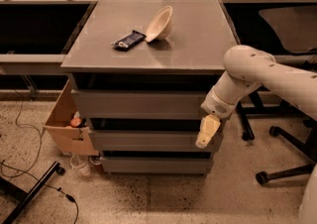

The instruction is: Close top drawer

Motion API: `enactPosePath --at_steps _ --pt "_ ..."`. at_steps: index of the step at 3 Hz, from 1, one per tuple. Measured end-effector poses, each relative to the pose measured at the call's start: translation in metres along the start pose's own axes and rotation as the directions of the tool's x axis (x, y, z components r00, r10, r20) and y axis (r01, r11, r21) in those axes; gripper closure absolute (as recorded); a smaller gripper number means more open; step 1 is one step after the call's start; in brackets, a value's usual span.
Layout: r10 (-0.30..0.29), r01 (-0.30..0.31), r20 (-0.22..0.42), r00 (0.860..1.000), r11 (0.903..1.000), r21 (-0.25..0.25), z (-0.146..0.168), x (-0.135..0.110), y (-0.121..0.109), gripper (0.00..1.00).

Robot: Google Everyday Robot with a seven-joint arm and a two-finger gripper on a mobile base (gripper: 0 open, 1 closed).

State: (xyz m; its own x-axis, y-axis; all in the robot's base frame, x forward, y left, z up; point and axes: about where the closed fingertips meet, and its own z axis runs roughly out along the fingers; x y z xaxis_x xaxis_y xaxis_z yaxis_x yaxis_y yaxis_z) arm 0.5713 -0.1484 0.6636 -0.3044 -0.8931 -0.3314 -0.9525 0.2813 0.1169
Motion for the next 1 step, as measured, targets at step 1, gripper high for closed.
enactPosePath --at_steps 1 --pt "0.0 0.0 -0.001 1.0 1.0 -0.005 0.0003 0.0007 0.0012 0.0"
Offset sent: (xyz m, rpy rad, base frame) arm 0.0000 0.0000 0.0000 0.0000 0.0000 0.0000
